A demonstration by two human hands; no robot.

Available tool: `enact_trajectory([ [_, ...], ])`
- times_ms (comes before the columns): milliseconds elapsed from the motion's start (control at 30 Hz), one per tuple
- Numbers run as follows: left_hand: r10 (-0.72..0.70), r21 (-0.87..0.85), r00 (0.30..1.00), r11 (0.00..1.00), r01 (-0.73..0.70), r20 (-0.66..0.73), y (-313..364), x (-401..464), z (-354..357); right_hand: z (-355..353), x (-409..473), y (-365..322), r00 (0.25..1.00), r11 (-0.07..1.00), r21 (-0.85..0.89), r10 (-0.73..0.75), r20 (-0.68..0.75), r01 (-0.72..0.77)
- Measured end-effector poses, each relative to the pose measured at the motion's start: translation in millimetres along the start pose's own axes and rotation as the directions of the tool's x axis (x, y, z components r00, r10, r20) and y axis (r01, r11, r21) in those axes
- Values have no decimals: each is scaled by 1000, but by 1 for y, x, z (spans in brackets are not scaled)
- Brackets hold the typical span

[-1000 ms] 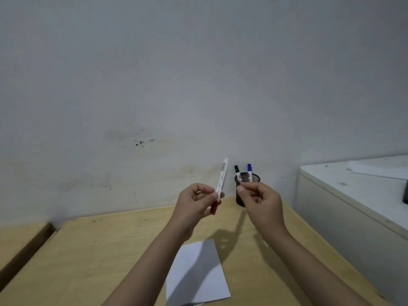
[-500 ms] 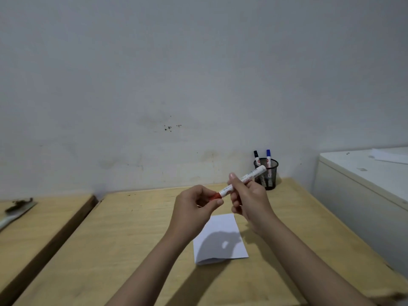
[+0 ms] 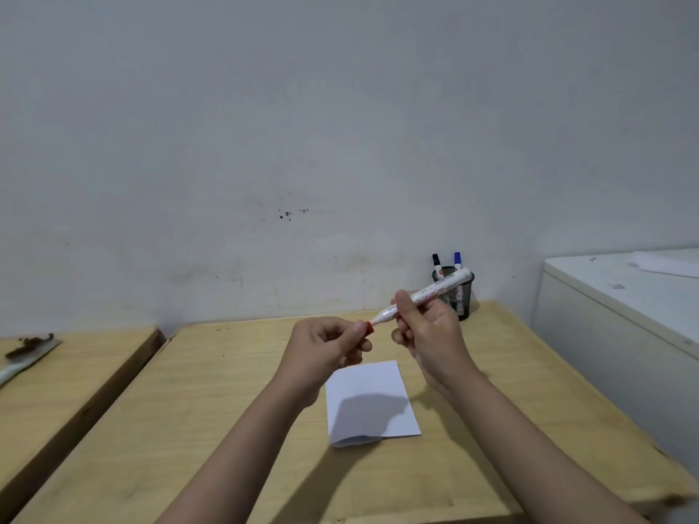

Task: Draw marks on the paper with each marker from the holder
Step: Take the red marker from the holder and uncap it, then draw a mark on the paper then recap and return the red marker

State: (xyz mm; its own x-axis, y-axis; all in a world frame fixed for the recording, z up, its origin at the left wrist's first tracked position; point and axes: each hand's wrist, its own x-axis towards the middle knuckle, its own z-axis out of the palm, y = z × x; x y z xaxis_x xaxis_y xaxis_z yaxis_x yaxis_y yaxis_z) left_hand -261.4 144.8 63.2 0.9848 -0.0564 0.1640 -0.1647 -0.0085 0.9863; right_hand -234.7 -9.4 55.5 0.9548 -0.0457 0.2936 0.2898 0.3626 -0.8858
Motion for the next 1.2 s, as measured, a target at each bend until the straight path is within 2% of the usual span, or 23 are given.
enact_trajectory([
  [67,-60,-18,998,998,61,29,-3,4,-8,-6,7,-3,998,999,46,21,-66,-18],
  [167,-83,58,996,995,86,-41,-12,16,-21,-14,13,1,989,998,37,50,-142,-45],
  [367,-58,260,989,961,91,-133,-38,66,-40,-24,10,23,982,997,-22,74,-173,-79],
  [500,-30,462,980,879,120,-197,-64,99,-44,-32,8,34,978,995,-49,81,-190,-92],
  [700,-113,639,983,748,180,-145,-104,123,-40,-47,9,44,968,985,-113,100,-232,-129],
  [800,-174,653,978,729,208,-117,-115,123,-46,-53,10,47,963,979,-142,107,-246,-145],
  [867,-222,615,971,755,226,-86,-117,121,-49,-53,10,49,962,975,-158,115,-249,-157],
  [967,-275,410,957,866,286,-87,-111,113,-51,-49,11,54,961,972,-161,128,-244,-170],
  [1033,-264,338,956,894,293,-130,-109,104,-56,-42,11,56,964,972,-161,134,-228,-173],
  [1100,-215,402,963,877,263,-162,-113,91,-61,-34,11,60,970,971,-167,135,-204,-171],
  [1200,-201,457,970,856,241,-135,-120,66,-61,-16,15,67,974,965,-191,147,-171,-179],
])
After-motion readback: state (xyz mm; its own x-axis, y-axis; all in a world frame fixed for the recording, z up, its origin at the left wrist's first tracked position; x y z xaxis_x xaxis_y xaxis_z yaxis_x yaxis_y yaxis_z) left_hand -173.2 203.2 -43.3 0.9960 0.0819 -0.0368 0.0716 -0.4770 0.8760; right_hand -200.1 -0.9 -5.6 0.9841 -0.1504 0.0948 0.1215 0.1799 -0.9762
